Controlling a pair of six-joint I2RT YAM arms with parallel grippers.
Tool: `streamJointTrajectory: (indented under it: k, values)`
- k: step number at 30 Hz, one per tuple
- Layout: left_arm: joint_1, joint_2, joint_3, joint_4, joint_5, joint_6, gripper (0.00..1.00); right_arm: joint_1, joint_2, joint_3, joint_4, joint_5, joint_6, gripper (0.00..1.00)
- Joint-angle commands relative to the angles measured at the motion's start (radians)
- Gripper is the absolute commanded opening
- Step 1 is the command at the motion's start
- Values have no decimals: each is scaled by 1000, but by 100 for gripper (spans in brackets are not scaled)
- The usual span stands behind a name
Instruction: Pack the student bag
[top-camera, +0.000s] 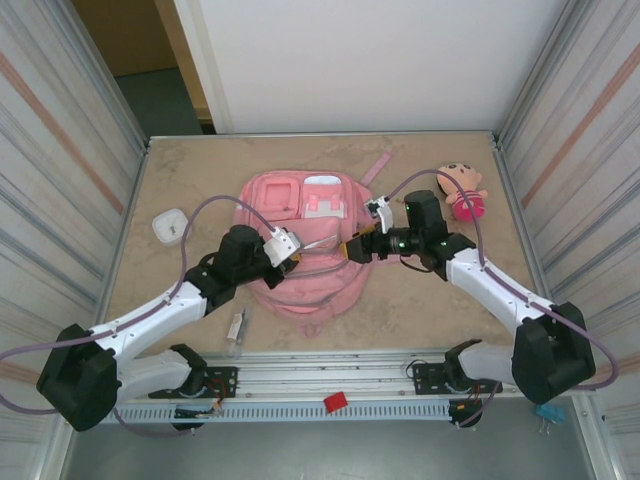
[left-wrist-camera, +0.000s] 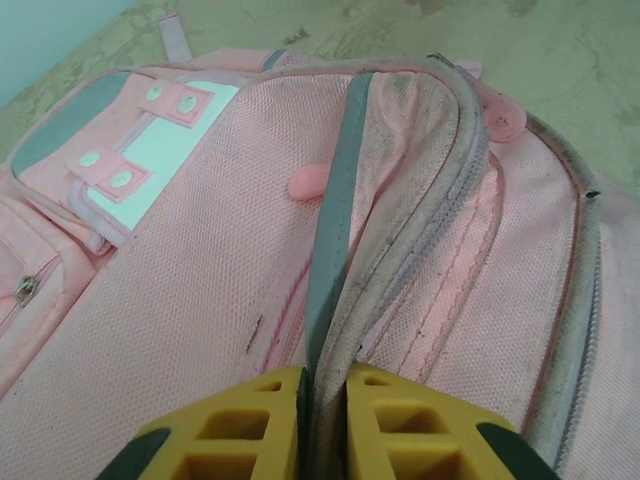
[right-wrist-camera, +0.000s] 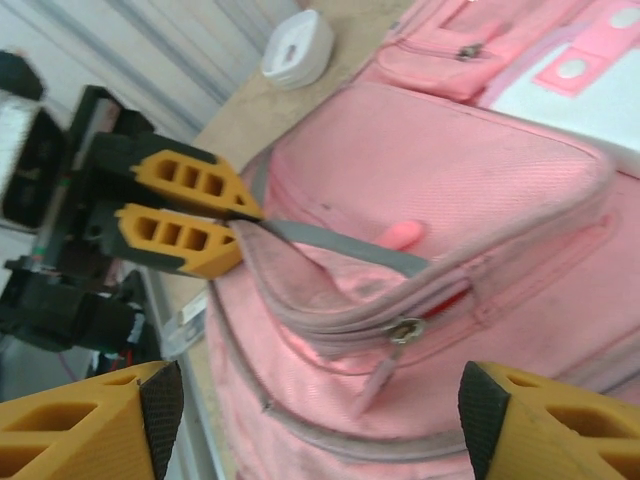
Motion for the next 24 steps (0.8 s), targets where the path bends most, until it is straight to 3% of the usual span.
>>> streamJointTrajectory:
  k: [1,7,12,16,22,24]
  values:
    - [10,-39,8,77,35,-29,17,-3,71,33,-3,24,30,73]
    - [11,-39,8,72,29,-41,17,47,188,115,-50,-54,2,64]
    - [10,-35,9,74,3,-51,17,62,218,159,-152,0,-17,32]
    - [10,-28,10,78,-16,-58,17,51,213,155,-172,32,-6,22]
    - [12,-17,10,92,-25,-66,17,42,192,130,-156,-11,-1,29]
    - [11,-14,13,98,-28,-68,17,45,189,125,-155,-36,-5,26]
